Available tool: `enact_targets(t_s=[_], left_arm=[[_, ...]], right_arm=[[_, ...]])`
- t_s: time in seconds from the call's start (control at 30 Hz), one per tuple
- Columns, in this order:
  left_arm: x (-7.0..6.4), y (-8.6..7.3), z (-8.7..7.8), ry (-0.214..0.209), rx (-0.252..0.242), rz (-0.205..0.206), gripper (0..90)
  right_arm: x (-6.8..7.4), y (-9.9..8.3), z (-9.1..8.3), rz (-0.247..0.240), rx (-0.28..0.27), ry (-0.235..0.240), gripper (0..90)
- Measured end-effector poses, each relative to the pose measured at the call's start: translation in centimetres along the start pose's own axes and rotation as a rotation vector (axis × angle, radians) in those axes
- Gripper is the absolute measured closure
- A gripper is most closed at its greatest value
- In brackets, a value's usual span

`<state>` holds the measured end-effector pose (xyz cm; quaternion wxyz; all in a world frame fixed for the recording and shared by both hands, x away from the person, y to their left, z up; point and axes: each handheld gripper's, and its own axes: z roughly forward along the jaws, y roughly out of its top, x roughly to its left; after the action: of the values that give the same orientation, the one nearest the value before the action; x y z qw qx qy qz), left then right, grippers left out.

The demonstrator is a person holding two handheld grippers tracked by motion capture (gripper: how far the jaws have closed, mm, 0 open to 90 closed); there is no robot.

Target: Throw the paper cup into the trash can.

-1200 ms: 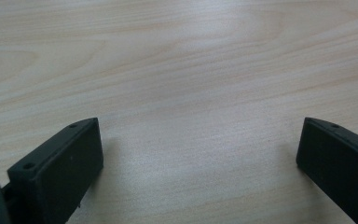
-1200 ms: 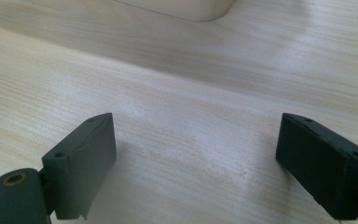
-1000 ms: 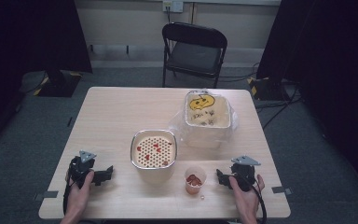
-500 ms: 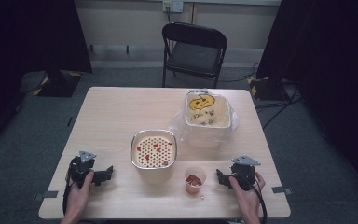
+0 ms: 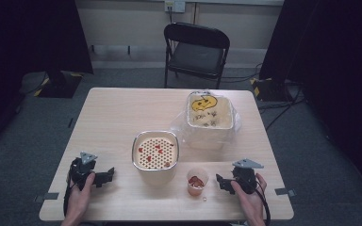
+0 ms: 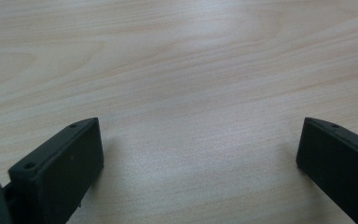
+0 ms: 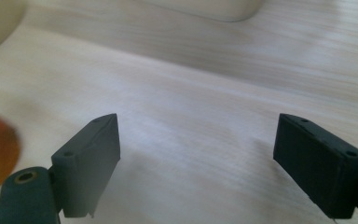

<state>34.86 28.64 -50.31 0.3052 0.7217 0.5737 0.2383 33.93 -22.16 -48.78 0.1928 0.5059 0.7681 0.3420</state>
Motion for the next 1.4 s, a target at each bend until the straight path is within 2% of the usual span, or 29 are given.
enact_targets(t_s=[0.07,0.13,0.33,0.6,0.73,0.9,0.97,1.07,1.17,1.4], left_arm=[[0.0,0.0,0.0,0.0,0.0,0.0,0.0],[0.0,0.0,0.0,0.0,-0.001,-0.001,0.0],[0.0,0.0,0.0,-0.001,0.0,0.0,0.0],[0.0,0.0,0.0,0.0,0.0,0.0,0.0],[0.0,0.0,0.0,0.0,0.0,0.0,0.0],[0.0,0.0,0.0,0.0,0.0,0.0,0.0],[0.0,0.0,0.0,0.0,0.0,0.0,0.0],[0.0,0.0,0.0,0.0,0.0,0.0,0.0],[0.0,0.0,0.0,-0.001,0.0,0.0,0.0],[0.0,0.0,0.0,-0.001,0.0,0.0,0.0]], right_arm=[[0.1,0.0,-0.7,0.004,-0.008,0.034,13.9],[0.4,-0.1,-1.3,-0.01,-0.02,0.04,13.9],[1.6,-0.2,-3.3,-0.017,-0.051,0.112,17.5],[4.3,-1.2,-4.4,-0.092,-0.032,0.217,16.4],[5.4,-0.9,-4.1,-0.119,-0.028,0.28,16.3],[7.2,0.0,-2.6,-0.138,-0.03,0.337,15.0],[7.7,0.5,-2.0,-0.142,-0.034,0.346,14.6],[7.9,0.9,-1.3,-0.116,-0.048,0.372,15.8],[8.1,0.9,-0.8,-0.121,-0.051,0.365,16.2],[8.2,1.2,0.2,-0.111,-0.086,0.392,20.6]])
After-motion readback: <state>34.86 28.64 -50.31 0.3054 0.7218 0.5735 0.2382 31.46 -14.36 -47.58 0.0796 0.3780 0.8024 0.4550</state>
